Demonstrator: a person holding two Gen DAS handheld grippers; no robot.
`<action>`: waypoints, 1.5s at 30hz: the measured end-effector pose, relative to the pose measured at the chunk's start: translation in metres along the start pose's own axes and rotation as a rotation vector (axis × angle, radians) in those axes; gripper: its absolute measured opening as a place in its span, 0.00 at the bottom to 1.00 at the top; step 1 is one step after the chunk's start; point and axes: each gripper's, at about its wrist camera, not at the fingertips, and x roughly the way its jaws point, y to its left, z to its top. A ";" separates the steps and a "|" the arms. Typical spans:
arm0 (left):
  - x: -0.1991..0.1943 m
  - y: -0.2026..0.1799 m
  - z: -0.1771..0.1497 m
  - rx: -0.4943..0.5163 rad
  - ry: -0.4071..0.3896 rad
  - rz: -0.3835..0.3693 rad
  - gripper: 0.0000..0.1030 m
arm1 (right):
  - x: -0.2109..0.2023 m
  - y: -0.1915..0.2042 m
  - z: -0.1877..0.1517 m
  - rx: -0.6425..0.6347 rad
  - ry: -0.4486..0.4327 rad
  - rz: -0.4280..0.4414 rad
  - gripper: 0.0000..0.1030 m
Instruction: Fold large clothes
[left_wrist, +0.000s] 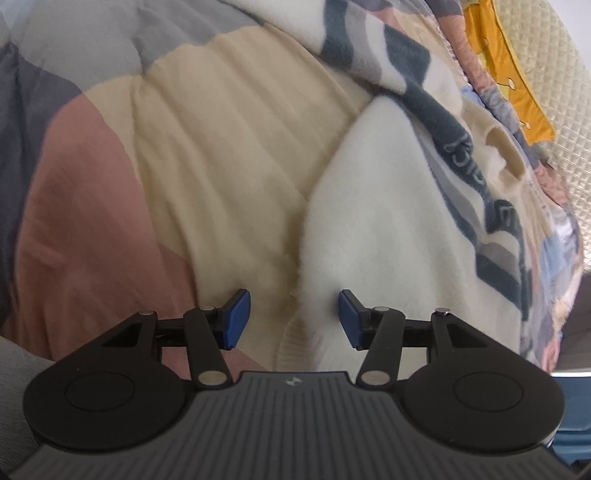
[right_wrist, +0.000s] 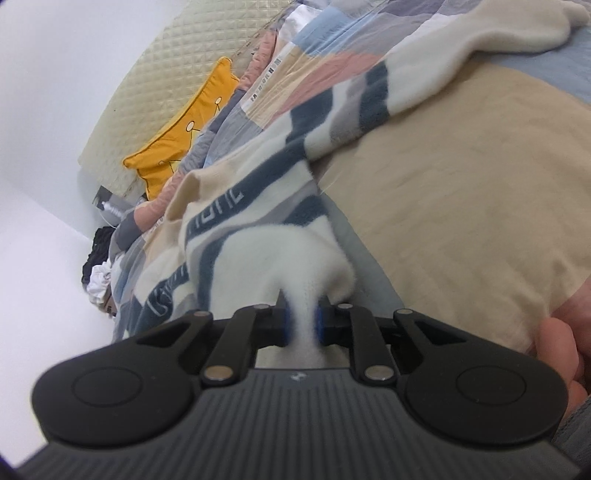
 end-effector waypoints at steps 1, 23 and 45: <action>0.002 -0.001 -0.001 0.003 0.010 -0.012 0.56 | 0.001 0.000 0.000 -0.001 0.001 0.000 0.16; -0.079 -0.024 -0.007 0.306 -0.103 -0.103 0.08 | -0.062 0.051 -0.049 -0.294 0.033 0.036 0.15; -0.122 -0.063 -0.030 0.536 -0.323 -0.053 0.22 | -0.073 0.092 -0.025 -0.490 -0.025 0.137 0.18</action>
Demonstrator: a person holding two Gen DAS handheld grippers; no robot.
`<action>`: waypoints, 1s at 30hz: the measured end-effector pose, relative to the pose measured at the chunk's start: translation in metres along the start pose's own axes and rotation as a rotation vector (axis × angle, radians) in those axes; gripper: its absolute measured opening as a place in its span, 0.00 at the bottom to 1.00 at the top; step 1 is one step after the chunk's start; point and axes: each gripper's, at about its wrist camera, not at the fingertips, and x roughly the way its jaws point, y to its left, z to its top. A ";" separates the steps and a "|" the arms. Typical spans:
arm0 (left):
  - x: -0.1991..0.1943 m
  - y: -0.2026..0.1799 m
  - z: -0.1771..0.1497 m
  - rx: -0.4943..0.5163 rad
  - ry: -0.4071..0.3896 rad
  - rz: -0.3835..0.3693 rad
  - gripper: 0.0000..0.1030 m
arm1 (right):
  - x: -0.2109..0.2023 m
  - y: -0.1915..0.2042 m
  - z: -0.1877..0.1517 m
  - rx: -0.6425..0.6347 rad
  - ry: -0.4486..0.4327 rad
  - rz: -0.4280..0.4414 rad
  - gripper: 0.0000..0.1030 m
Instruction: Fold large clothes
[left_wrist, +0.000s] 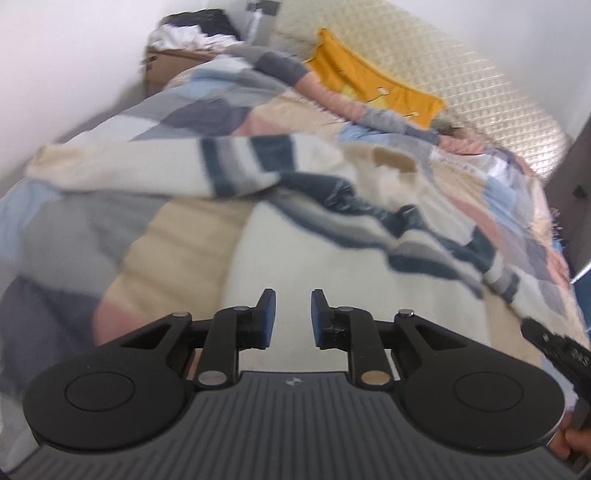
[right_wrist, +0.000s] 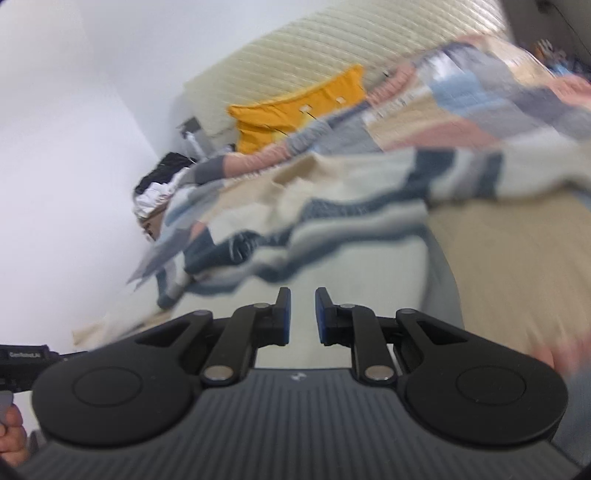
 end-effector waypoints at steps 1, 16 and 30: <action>0.004 -0.006 0.005 -0.002 -0.015 -0.008 0.22 | 0.004 0.002 0.009 -0.021 -0.023 -0.007 0.18; 0.142 -0.069 0.023 0.130 0.010 -0.016 0.22 | 0.108 -0.028 0.036 -0.108 0.039 -0.013 0.18; 0.224 -0.063 -0.008 0.170 0.116 0.014 0.28 | 0.176 -0.050 0.008 -0.132 0.238 -0.076 0.15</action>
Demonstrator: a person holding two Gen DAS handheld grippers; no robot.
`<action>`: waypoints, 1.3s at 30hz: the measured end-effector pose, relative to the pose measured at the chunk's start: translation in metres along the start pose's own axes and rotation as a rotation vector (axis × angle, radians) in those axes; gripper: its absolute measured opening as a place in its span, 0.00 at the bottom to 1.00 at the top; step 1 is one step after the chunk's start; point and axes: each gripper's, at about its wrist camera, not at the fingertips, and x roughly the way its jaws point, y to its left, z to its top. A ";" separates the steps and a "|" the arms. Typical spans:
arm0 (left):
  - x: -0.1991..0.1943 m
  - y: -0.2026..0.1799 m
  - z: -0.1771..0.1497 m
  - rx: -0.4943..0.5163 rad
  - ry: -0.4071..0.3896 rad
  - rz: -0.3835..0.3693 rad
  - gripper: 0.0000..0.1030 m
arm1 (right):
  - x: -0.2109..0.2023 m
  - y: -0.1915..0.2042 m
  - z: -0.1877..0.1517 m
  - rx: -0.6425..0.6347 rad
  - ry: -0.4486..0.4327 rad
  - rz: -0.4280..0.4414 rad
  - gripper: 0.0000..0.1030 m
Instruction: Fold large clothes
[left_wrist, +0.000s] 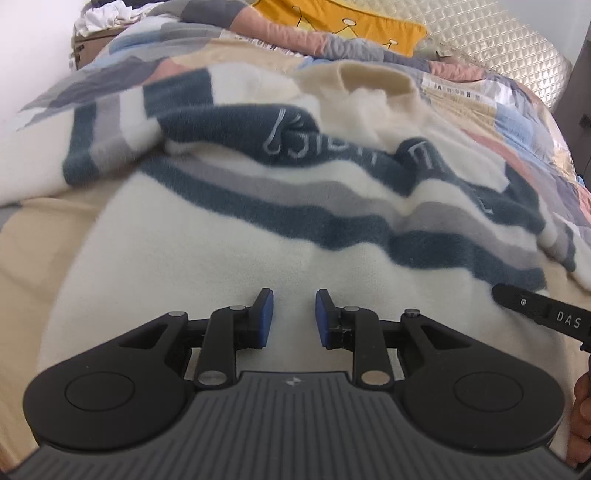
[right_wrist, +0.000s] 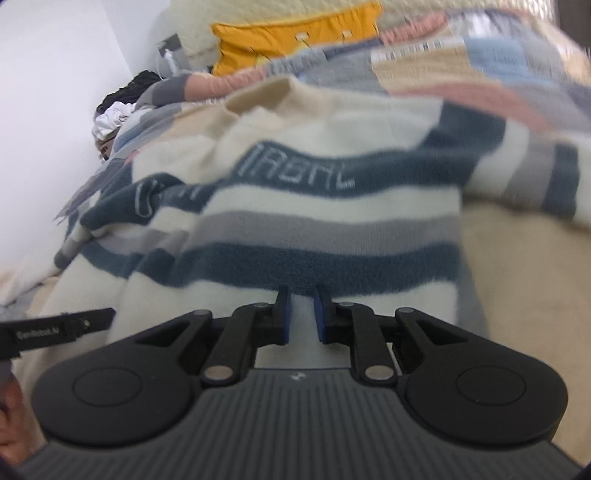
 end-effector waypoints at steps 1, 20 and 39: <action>0.001 0.000 0.000 0.004 0.000 0.003 0.28 | 0.002 -0.002 -0.002 0.002 0.007 0.001 0.14; -0.055 0.012 -0.018 -0.132 -0.069 -0.100 0.50 | -0.080 -0.060 -0.003 0.390 -0.267 0.037 0.78; -0.044 0.006 -0.021 -0.134 -0.037 -0.086 0.52 | -0.054 -0.247 0.003 1.277 -0.252 0.084 0.78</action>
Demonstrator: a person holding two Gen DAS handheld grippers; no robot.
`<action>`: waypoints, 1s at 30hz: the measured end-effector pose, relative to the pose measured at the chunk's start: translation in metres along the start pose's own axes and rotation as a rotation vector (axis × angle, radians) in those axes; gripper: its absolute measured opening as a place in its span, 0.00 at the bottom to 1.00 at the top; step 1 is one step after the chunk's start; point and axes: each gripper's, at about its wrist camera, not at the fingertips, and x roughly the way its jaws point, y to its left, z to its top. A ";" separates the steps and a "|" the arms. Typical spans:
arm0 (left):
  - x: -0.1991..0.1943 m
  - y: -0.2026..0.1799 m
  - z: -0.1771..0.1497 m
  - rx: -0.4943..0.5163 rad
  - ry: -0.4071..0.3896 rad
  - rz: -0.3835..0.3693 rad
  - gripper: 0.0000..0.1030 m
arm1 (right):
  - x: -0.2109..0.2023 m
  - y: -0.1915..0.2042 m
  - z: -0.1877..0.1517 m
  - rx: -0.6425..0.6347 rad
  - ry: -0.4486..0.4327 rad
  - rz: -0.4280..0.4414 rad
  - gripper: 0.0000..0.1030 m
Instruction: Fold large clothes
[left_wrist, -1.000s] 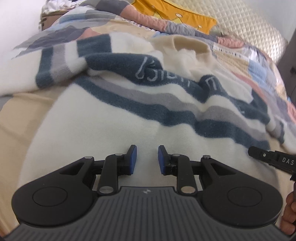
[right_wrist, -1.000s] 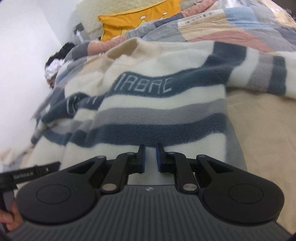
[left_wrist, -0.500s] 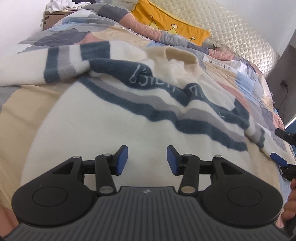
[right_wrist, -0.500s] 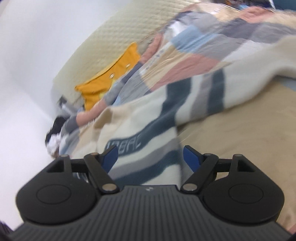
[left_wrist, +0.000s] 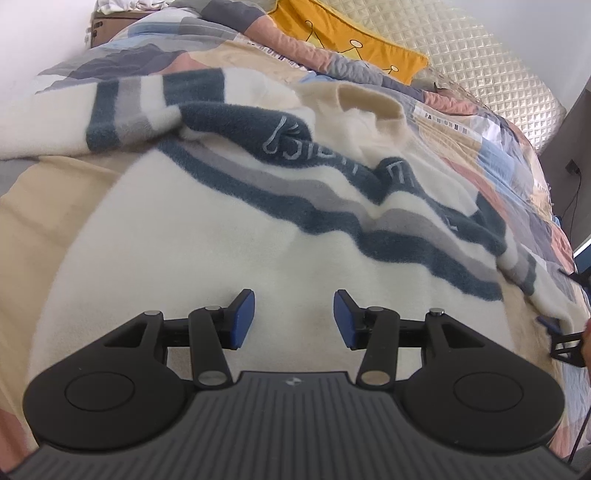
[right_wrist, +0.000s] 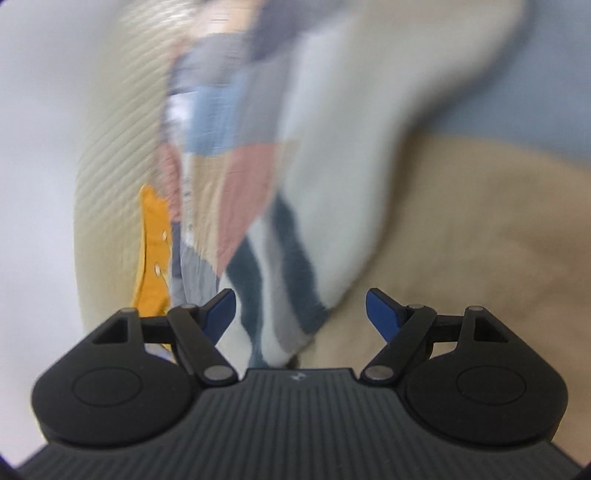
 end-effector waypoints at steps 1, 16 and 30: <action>0.000 0.000 0.000 -0.001 0.000 0.001 0.52 | 0.008 -0.006 0.003 0.039 0.011 -0.007 0.78; 0.009 -0.003 -0.004 0.012 0.010 0.003 0.52 | 0.051 -0.019 0.048 0.124 -0.135 0.243 0.77; 0.013 -0.003 -0.005 0.019 0.008 0.005 0.52 | -0.023 -0.018 0.062 0.040 -0.475 0.348 0.78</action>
